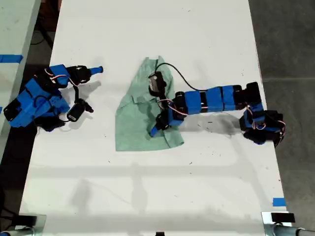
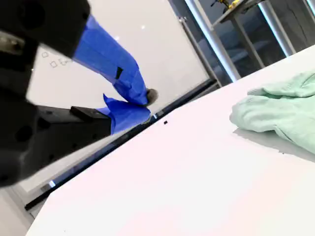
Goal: Fold t shirt
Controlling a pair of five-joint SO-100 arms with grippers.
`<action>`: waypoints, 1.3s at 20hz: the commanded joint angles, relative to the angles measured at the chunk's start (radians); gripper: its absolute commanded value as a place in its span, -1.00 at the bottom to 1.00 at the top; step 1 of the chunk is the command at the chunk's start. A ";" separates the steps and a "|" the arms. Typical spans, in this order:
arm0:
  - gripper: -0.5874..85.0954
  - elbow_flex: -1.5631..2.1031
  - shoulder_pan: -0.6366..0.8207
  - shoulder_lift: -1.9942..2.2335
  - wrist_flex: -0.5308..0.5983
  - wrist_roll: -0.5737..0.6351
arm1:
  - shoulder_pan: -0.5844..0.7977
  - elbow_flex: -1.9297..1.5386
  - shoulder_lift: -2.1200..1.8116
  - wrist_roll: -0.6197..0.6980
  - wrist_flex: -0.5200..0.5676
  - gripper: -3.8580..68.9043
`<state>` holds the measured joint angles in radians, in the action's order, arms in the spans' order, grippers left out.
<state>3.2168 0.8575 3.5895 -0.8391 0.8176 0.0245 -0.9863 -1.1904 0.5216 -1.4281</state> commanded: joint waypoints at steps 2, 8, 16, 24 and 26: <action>-0.99 0.018 0.018 0.009 -0.002 -0.012 | 0.103 -0.072 -0.357 0.015 -0.124 -0.33; -0.99 0.018 0.018 0.009 -0.003 -0.015 | 0.364 -0.822 -1.003 0.043 -0.091 -0.78; -0.99 0.018 0.021 0.009 -0.003 -0.021 | 0.526 -1.847 -1.483 0.186 0.485 -0.85; -0.99 0.023 0.028 0.009 0.003 -0.051 | 0.502 -2.077 -2.312 0.132 0.100 -0.85; -0.99 0.025 0.023 0.009 0.006 -0.055 | 0.503 -2.077 -2.310 0.121 0.095 -0.85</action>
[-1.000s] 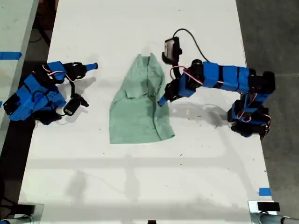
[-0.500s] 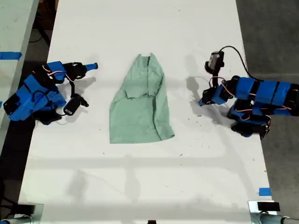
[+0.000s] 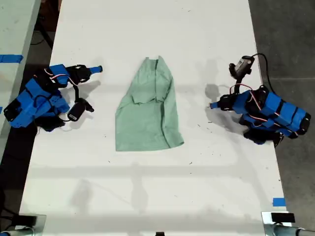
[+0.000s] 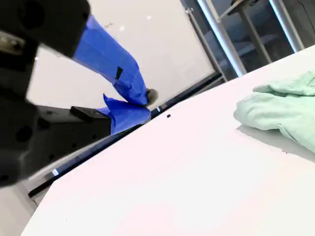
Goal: Fold t shirt
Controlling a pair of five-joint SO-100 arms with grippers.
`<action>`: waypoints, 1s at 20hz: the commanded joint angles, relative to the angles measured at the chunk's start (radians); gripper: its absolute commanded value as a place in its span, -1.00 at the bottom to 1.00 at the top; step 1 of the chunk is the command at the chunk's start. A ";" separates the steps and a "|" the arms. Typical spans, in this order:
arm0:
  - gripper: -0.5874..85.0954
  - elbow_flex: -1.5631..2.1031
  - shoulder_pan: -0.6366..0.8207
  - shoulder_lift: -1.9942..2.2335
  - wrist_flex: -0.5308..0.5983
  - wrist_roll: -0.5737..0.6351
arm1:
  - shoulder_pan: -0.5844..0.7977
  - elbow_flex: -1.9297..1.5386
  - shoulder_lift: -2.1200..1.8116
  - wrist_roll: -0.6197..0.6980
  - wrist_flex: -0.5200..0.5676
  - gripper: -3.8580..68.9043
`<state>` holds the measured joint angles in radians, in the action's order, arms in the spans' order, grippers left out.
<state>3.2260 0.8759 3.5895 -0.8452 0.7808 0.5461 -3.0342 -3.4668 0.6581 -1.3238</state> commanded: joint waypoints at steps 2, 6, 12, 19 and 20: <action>-0.99 0.017 0.005 0.009 0.012 -0.018 | -0.018 -0.032 -0.034 -0.017 -0.005 -0.85; -0.99 0.017 0.012 0.009 0.017 -0.012 | -0.018 -0.034 -0.034 0.002 0.003 -0.85; -0.99 0.017 0.012 0.009 0.012 -0.018 | -0.012 -0.038 -0.034 0.008 0.012 -0.85; -0.99 0.017 0.028 0.009 -0.011 -0.055 | 0.011 -0.032 -0.035 -0.048 -0.044 -0.85; -0.99 0.017 0.031 0.009 -0.017 -0.075 | 0.011 -0.031 -0.035 -0.064 -0.058 -0.85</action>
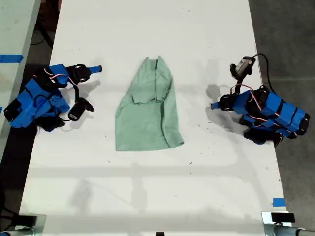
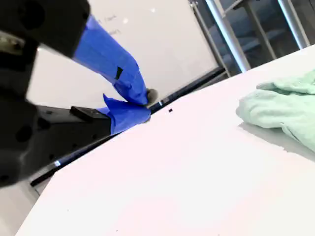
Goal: Fold t shirt
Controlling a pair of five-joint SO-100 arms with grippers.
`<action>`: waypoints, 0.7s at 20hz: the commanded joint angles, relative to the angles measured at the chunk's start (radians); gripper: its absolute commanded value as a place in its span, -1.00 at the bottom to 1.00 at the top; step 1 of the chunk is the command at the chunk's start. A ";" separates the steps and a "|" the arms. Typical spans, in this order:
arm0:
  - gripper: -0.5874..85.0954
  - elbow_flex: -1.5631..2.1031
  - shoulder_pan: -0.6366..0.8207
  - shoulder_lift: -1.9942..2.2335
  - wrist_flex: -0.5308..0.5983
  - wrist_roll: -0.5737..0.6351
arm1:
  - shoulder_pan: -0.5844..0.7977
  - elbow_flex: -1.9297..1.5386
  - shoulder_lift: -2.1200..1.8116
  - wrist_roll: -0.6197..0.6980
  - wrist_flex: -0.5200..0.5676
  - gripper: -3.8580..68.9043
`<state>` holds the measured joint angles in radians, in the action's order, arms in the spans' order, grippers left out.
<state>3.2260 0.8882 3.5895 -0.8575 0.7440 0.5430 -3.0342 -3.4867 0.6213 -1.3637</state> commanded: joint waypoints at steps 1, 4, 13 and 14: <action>-0.99 0.017 0.020 0.009 -0.012 -0.051 | 0.014 -0.029 -0.015 -0.035 -0.020 -0.85; -0.99 0.017 0.038 0.009 -0.029 -0.086 | 0.025 -0.032 -0.015 -0.034 -0.017 -0.85; -0.99 0.017 0.035 0.009 -0.029 -0.081 | 0.026 -0.034 -0.015 -0.051 -0.018 -0.85; -0.99 0.017 0.035 0.009 -0.029 -0.081 | 0.026 -0.034 -0.015 -0.051 -0.018 -0.85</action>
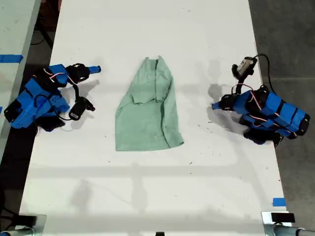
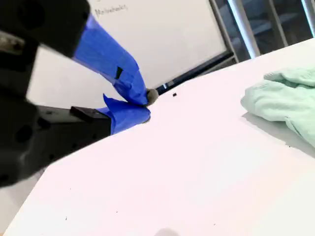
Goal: Fold t shirt
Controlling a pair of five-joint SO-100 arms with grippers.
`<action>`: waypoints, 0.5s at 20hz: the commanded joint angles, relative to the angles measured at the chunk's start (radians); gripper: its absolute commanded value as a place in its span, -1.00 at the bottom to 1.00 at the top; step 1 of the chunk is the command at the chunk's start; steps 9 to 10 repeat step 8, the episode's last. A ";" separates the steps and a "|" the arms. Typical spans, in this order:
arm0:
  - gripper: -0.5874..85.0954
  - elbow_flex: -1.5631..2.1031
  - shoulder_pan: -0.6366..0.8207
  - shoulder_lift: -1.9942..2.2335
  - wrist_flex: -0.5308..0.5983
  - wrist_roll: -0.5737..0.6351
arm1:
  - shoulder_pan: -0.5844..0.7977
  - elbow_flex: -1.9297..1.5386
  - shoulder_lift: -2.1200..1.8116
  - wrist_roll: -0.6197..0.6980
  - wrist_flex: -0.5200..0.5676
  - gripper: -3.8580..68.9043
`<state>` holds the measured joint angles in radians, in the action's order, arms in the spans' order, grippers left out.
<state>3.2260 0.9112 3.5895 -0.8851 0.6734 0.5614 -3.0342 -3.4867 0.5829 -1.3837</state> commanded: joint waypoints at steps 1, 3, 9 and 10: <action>-0.99 0.017 0.012 0.009 -0.002 -0.011 | 0.008 -0.034 -0.015 -0.014 0.000 -0.85; -0.99 0.017 0.012 0.009 -0.002 -0.008 | 0.008 -0.034 -0.015 -0.017 -0.002 -0.85; -0.99 0.020 0.061 0.009 -0.011 -0.044 | 0.003 -0.034 -0.015 -0.020 -0.003 -0.85; -0.99 0.020 0.061 0.009 -0.011 -0.044 | 0.003 -0.034 -0.015 -0.020 -0.003 -0.85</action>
